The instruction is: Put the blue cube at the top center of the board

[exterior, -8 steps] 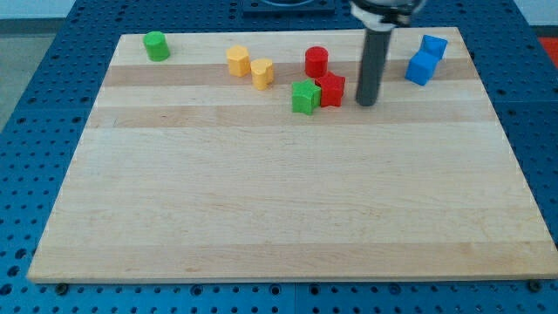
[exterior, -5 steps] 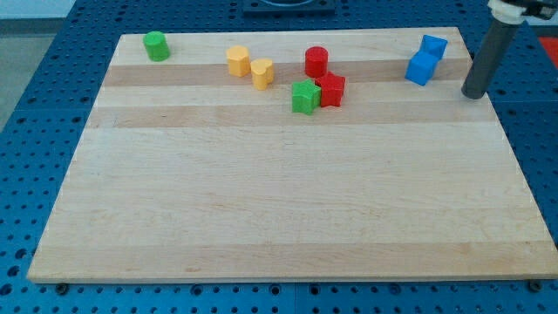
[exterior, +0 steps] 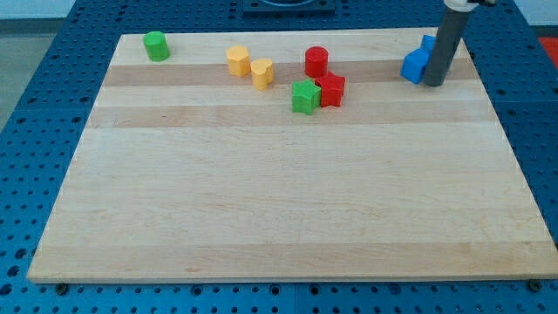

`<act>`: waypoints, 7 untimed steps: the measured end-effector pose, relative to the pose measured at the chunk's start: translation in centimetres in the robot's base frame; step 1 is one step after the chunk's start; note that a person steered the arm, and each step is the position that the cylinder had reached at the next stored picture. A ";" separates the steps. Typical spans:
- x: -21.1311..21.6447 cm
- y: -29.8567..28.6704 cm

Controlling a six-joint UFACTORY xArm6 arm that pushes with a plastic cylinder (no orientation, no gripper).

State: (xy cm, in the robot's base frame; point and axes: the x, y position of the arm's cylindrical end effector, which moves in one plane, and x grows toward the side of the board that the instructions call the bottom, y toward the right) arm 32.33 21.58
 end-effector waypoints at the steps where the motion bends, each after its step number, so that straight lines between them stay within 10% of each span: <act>1: 0.0 -0.5; 7: -3.7 -0.3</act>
State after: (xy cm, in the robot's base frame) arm 28.60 21.23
